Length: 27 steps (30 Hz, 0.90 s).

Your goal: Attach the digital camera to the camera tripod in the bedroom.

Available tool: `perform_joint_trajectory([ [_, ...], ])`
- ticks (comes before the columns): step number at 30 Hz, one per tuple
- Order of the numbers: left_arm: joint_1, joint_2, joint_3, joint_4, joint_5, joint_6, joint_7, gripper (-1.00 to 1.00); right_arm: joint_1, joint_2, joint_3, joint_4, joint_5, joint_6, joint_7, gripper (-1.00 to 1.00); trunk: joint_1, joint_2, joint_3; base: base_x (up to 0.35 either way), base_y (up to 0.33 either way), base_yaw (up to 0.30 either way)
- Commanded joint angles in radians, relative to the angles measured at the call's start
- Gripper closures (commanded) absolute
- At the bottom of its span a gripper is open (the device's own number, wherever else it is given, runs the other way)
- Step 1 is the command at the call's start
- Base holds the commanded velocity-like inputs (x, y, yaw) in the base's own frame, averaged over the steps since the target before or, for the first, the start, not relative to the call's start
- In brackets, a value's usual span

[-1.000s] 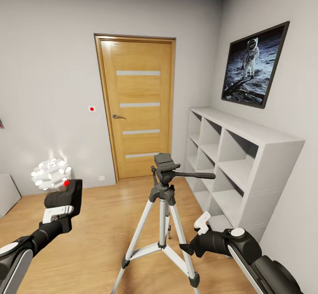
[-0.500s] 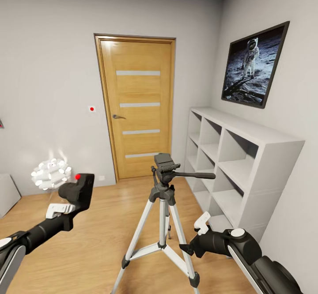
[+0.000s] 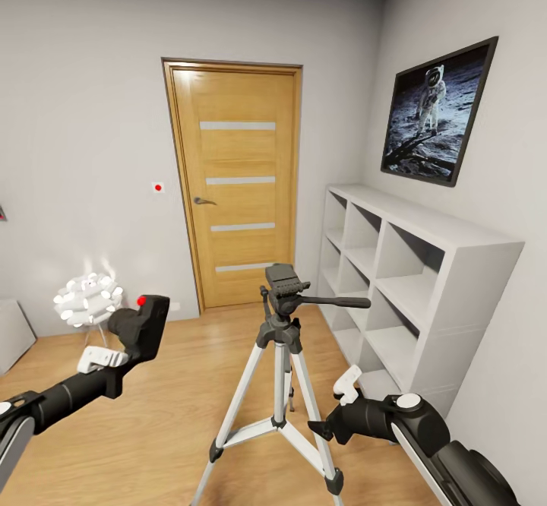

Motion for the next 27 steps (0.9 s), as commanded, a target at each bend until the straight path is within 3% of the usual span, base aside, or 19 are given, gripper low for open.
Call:
perform_joint_trajectory([
  [1, -0.001, 0.007, 0.0, -0.002, -0.001, 0.011, -0.012, 1.0, -0.001, -0.001, 0.001, -0.001, -0.008, 0.007, -0.003, -1.0, 0.0, -0.001, 0.0, 0.0, 0.0, 0.0],
  [4, -0.005, 0.023, -0.002, -0.005, -0.008, 0.022, -0.049, 1.0, -0.001, -0.001, 0.002, -0.001, -0.008, 0.007, -0.003, -1.0, 0.0, -0.001, 0.0, 0.0, 0.0, 0.0],
  [7, -0.021, 0.046, -0.004, -0.008, -0.014, 0.038, -0.14, 1.0, -0.001, -0.001, 0.002, -0.001, -0.007, 0.007, -0.003, -1.0, 0.0, -0.001, 0.0, 0.0, 0.0, 0.0],
  [8, -0.021, 0.046, -0.004, -0.008, -0.014, 0.038, -0.14, 1.0, -0.001, -0.001, 0.002, -0.001, -0.007, 0.007, -0.003, -1.0, 0.0, -0.001, 0.0, 0.0, 0.0, 0.0],
  [11, -0.047, 0.058, -0.005, -0.008, -0.018, 0.058, -0.228, 1.0, -0.001, -0.001, 0.003, -0.001, -0.007, 0.007, -0.003, -1.0, 0.0, -0.001, 0.0, 0.0, 0.0, 0.0],
  [14, -0.07, 0.064, -0.008, -0.008, -0.024, 0.07, -0.278, 1.0, -0.001, -0.001, 0.003, -0.001, -0.007, 0.007, -0.003, -1.0, 0.0, -0.001, 0.0, 0.0, 0.0, 0.0],
  [25, -0.119, 0.07, -0.015, -0.009, -0.073, 0.113, -0.33, 1.0, -0.001, -0.001, 0.003, -0.001, -0.007, 0.007, -0.003, -1.0, 0.0, -0.001, 0.0, 0.0, 0.0, 0.0],
  [27, -0.137, 0.072, -0.038, -0.009, -0.08, 0.132, -0.34, 1.0, -0.001, -0.001, 0.003, -0.001, -0.007, 0.007, -0.003, -1.0, 0.0, -0.001, 0.0, 0.0, 0.0, 0.0],
])
